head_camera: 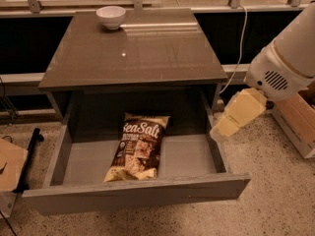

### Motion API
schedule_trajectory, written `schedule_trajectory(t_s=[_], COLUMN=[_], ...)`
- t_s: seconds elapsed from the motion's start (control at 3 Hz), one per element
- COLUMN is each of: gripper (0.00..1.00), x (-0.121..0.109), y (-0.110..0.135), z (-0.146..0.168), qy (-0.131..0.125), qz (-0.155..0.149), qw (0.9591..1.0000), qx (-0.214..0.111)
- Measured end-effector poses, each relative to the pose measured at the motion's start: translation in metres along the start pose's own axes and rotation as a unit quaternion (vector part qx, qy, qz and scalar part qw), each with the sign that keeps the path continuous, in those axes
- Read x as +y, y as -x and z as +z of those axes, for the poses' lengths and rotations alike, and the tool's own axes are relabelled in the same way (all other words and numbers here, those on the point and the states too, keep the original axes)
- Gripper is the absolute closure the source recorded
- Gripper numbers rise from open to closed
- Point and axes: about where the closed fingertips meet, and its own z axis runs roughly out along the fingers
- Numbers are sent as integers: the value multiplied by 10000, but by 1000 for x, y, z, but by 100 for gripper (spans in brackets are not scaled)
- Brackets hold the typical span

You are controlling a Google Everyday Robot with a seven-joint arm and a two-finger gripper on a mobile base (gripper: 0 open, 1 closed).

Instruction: Pick brown chip bag from top drawer and place on counter

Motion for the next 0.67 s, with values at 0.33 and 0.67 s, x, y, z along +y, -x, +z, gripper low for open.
schedule_trajectory(t_s=[0.33, 0.67], gripper=[0, 0], x=[17, 39], y=[27, 67], z=[26, 60], qy=[347, 779], qz=[403, 894], qw=[9980, 9904], qx=[-345, -709])
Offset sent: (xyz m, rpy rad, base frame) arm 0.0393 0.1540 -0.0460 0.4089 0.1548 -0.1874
